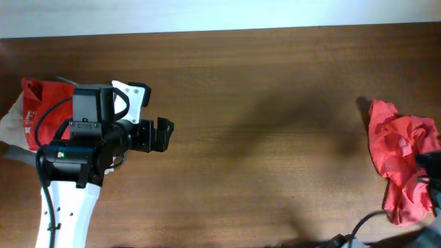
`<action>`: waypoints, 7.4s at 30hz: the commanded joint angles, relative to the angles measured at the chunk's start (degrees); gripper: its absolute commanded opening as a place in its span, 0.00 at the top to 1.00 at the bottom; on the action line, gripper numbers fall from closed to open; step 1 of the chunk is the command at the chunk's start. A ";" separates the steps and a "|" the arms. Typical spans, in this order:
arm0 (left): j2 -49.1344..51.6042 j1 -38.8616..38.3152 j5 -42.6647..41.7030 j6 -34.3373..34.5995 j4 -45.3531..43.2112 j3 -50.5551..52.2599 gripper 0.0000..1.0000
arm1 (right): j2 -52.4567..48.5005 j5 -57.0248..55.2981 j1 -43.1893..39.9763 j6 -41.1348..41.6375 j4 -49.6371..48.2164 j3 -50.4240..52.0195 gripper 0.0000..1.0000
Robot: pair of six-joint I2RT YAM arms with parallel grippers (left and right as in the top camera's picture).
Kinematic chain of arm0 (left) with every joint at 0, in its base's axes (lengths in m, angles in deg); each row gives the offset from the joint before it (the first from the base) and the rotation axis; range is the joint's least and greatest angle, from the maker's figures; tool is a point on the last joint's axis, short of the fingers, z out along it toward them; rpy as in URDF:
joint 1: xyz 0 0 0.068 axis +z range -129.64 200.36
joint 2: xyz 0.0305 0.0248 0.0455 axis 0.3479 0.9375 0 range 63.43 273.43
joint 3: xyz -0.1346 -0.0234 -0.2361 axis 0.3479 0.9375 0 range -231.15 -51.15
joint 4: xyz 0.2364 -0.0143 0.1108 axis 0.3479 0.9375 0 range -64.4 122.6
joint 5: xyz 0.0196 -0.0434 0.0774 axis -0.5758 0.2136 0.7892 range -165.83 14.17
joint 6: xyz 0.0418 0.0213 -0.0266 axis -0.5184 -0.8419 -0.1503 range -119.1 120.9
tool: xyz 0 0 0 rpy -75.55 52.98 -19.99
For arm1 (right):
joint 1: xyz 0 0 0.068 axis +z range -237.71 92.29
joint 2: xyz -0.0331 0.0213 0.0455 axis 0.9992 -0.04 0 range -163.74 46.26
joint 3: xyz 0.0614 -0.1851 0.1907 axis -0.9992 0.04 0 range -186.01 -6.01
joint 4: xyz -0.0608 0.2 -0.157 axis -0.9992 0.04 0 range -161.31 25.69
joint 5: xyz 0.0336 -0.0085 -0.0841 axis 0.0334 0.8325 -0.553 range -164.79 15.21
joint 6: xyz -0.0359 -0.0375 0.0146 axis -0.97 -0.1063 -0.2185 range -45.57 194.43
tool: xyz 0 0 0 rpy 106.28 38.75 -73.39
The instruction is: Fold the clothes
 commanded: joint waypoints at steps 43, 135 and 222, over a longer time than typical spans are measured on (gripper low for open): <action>-0.24 0.20 -0.87 0.37 1.79 -0.76 0.01 | 4.66 21.88 15.69 -11.98 -20.61 -0.35 0.96; 9.94 -51.56 21.09 -6.36 -14.95 -26.18 1.00 | 8.52 23.06 34.10 -24.52 10.58 -35.93 0.78; 9.73 -43.30 67.87 -26.14 -31.23 -33.14 1.00 | -0.17 -13.99 99.21 -17.75 -37.00 0.85 0.59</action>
